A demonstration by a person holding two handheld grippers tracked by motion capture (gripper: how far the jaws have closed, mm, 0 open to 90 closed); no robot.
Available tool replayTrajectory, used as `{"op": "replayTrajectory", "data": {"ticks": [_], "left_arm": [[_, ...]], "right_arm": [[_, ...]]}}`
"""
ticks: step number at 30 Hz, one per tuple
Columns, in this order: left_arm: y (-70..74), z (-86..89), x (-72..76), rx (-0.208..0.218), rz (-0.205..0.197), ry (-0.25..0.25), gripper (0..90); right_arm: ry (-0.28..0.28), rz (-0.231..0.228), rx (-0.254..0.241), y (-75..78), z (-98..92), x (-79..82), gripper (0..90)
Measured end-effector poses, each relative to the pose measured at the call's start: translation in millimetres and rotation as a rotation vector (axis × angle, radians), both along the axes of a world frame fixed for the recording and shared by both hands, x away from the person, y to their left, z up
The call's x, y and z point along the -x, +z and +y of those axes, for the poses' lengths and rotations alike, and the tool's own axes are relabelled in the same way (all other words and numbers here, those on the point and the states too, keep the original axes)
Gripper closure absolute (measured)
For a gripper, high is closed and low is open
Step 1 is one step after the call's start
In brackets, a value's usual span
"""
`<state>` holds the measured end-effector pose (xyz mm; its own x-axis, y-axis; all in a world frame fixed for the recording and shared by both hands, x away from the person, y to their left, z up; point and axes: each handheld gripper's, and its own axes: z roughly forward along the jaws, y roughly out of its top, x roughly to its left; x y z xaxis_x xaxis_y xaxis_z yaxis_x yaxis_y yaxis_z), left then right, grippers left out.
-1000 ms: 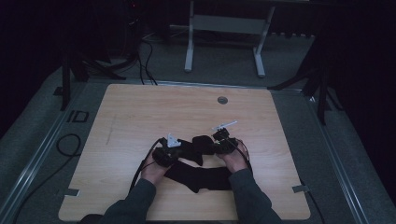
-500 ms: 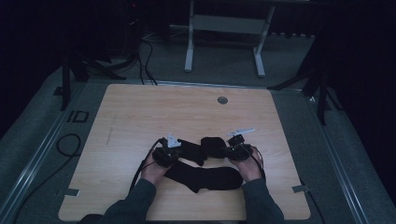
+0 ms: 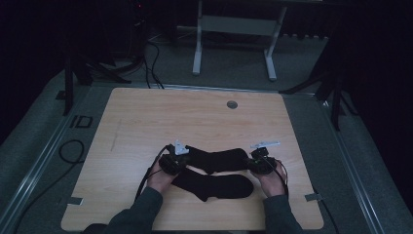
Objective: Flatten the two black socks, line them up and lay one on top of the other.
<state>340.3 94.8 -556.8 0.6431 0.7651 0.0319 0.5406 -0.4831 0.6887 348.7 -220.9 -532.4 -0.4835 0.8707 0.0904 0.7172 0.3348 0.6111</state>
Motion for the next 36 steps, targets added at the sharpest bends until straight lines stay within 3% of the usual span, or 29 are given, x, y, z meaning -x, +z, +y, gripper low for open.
{"op": "replayTrajectory", "data": {"ticks": [5,12,15,19,21,25,28,31,36], "left_arm": [[1.8,-1.2,4.0,0.021,0.009,-0.021,86.6],[16.7,5.1,14.7,0.071,-0.03,-0.024,81.4],[22.3,13.5,22.2,0.086,-0.039,-0.018,78.2],[23.7,23.5,30.1,0.097,-0.031,-0.003,73.6],[20.7,32.1,37.1,0.111,-0.018,0.014,73.2],[16.5,36.6,44.6,0.097,-0.006,0.013,71.6],[16.4,40.5,46.9,0.152,0.015,0.018,70.9],[15.1,40.7,49.2,0.134,-0.003,0.023,70.3],[12.2,45.3,48.9,0.131,0.0,0.037,68.8]], "right_arm": [[-0.024,0.003,-0.004,-3.8,-7.8,-1.3,86.4],[-0.03,-0.005,0.04,-7.2,-13.9,-3.4,84.5],[-0.037,-0.008,0.066,-5.8,-18.7,-3.9,76.1],[-0.037,-0.026,0.044,-0.8,-23.1,-3.0,66.3],[-0.003,-0.05,0.021,8.6,-20.2,-1.3,61.5],[0.06,-0.072,0.014,17.3,-9.3,0.9,58.1],[0.087,-0.079,0.021,18.8,-1.9,1.9,57.1],[0.103,-0.075,0.027,18.6,3.0,3.2,56.1],[0.132,-0.076,0.027,18.9,11.0,4.6,55.7]]}}
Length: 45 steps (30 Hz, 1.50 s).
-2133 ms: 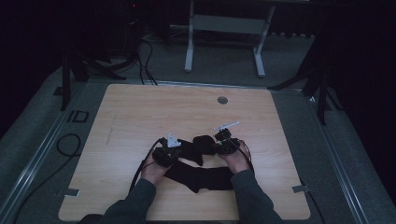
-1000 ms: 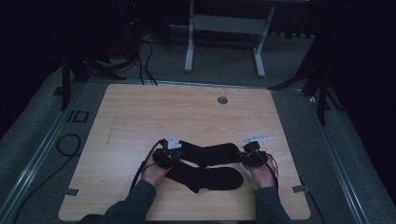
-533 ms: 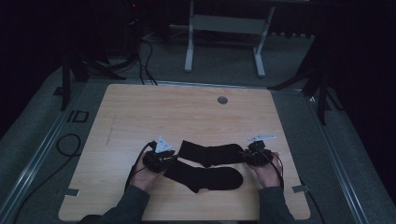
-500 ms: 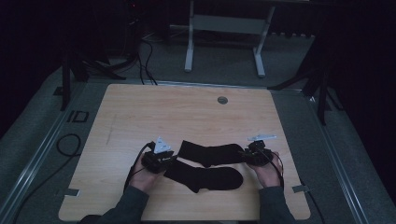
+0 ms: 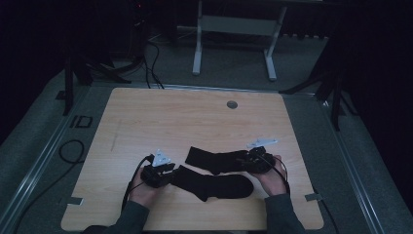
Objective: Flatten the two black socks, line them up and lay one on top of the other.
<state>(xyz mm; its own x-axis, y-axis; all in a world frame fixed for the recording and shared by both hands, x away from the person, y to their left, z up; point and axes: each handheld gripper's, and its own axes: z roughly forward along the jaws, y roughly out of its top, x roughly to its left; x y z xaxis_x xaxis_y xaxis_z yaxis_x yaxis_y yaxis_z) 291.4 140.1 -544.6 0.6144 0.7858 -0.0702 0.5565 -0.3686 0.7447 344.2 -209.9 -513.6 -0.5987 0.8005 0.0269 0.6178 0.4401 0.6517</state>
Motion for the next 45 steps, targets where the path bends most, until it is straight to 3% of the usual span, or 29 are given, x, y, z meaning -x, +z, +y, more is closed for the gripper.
{"op": "replayTrajectory", "data": {"ticks": [4,19,23,27,35,43,45], "left_arm": [[-0.3,2.2,-1.6,0.003,0.001,0.006,68.2],[-2.6,0.9,-4.3,0.008,0.003,0.005,67.7],[-3.6,2.6,-5.7,0.013,0.01,0.008,67.6],[-3.7,2.5,-6.2,0.015,0.009,0.008,67.6],[-5.6,-1.9,-7.2,-0.003,0.005,-0.004,67.6],[-5.8,-2.3,-7.7,-0.005,0.004,-0.005,67.5],[-5.6,-2.6,-7.6,-0.003,0.004,-0.007,67.4]], "right_arm": [[0.046,-0.005,-0.005,3.4,10.6,0.1,55.8],[0.244,-0.007,0.077,2.8,64.1,-10.8,54.4],[0.285,-0.012,0.141,-2.0,81.5,-17.3,53.4],[0.322,0.004,0.167,-7.9,97.3,-25.0,52.7],[0.405,0.031,0.161,-13.3,126.0,-35.8,52.2],[0.408,0.077,0.163,-26.1,138.5,-46.0,50.2],[0.398,0.085,0.144,-27.4,138.8,-47.0,50.2]]}}
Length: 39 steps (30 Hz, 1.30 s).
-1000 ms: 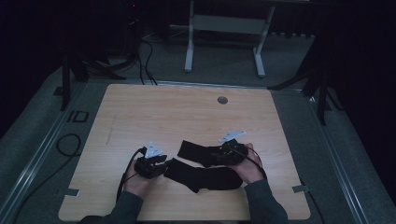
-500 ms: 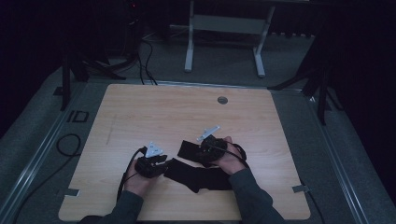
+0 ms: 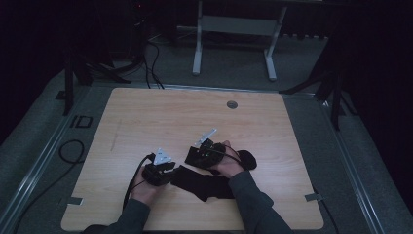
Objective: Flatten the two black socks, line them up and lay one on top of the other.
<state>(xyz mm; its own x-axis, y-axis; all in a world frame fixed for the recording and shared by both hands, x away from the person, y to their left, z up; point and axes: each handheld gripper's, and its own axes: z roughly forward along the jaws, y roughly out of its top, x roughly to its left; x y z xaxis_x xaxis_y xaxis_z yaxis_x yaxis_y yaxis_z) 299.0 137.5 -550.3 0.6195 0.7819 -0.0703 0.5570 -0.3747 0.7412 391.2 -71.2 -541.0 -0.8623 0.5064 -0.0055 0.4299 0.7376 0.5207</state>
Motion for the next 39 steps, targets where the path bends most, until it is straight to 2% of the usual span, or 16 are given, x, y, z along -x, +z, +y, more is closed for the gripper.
{"op": "replayTrajectory", "data": {"ticks": [7,8,12,13,15,21,27,29,30,39], "left_arm": [[0.2,-0.9,0.3,-0.001,-0.001,-0.002,67.3],[0.6,-0.6,0.7,0.0,-0.001,-0.003,67.3],[0.4,0.4,0.2,-0.001,0.004,0.001,67.1],[0.5,0.4,0.2,0.0,0.004,0.003,67.1],[0.9,0.5,0.8,-0.001,0.002,0.002,67.1],[1.9,1.5,2.7,-0.004,0.004,0.003,67.0],[4.0,6.9,7.0,-0.006,0.011,0.01,68.2],[4.0,7.4,8.1,-0.015,0.014,0.009,68.3],[3.3,7.8,11.0,-0.03,0.013,0.015,68.4],[-1.1,8.7,17.6,-0.079,0.043,0.012,83.6]], "right_arm": [[-0.012,-0.011,0.002,-0.7,0.2,1.9,55.8],[-0.014,-0.01,0.001,-0.2,0.3,2.4,62.1],[-0.018,-0.013,0.0,0.1,-0.3,2.7,71.5],[-0.021,-0.019,0.005,0.4,-0.5,2.4,78.7],[-0.023,-0.022,0.009,0.5,-0.4,2.5,81.5],[-0.033,-0.028,0.018,3.3,-0.3,4.5,83.2],[-0.012,-0.071,-0.011,19.9,-3.4,15.8,83.2],[-0.009,-0.079,-0.016,22.7,-4.4,17.1,83.1],[-0.008,-0.086,-0.03,28.8,-7.0,19.7,83.1],[0.008,-0.129,-0.057,50.9,-13.4,34.4,83.1]]}}
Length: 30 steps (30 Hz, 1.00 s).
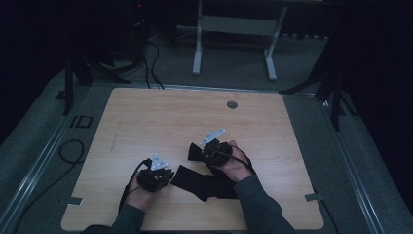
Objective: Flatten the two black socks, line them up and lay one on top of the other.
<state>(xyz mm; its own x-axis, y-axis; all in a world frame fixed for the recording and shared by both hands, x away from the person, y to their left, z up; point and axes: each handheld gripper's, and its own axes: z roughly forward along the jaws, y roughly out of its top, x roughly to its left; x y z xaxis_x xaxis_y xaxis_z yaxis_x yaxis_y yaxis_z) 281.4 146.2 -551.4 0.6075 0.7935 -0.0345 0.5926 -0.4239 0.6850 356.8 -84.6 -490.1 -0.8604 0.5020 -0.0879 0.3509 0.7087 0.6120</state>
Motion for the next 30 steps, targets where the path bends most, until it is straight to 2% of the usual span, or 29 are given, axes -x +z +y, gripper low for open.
{"op": "replayTrajectory", "data": {"ticks": [4,9,12,15,18,20,26,27,28,30], "left_arm": [[-0.6,-1.6,1.5,-0.01,0.003,-0.009,86.7],[-1.9,-2.9,2.4,-0.022,0.014,-0.015,87.1],[-2.0,-2.7,2.6,-0.026,0.018,-0.017,87.1],[-3.3,-2.5,2.6,-0.025,0.034,-0.015,86.6],[-3.6,-2.3,3.1,-0.014,0.039,-0.01,86.4],[-3.6,-2.2,3.2,-0.014,0.039,-0.012,86.3],[-3.7,-3.5,3.9,-0.015,0.038,-0.02,86.2],[-3.7,-3.5,3.9,-0.015,0.038,-0.02,86.1],[-3.9,-4.2,4.6,-0.007,0.042,-0.021,86.1],[-4.0,-4.2,5.0,-0.005,0.041,-0.02,86.0]], "right_arm": [[0.016,-0.028,-0.002,12.7,2.1,9.4,83.1],[0.059,-0.089,0.005,33.6,4.7,21.9,83.1],[0.077,-0.102,-0.003,41.4,5.6,26.9,83.1],[0.087,-0.046,-0.037,44.8,9.9,34.0,83.0],[0.037,0.047,-0.056,37.3,14.0,37.9,83.0],[-0.006,0.082,-0.06,29.4,15.4,39.9,82.9],[-0.119,0.154,-0.072,2.7,17.9,40.7,82.8],[-0.119,0.154,-0.072,2.7,17.9,40.7,82.8],[-0.131,0.17,-0.072,-5.4,20.8,41.6,82.8],[-0.13,0.178,-0.065,-10.1,24.1,43.2,82.8]]}}
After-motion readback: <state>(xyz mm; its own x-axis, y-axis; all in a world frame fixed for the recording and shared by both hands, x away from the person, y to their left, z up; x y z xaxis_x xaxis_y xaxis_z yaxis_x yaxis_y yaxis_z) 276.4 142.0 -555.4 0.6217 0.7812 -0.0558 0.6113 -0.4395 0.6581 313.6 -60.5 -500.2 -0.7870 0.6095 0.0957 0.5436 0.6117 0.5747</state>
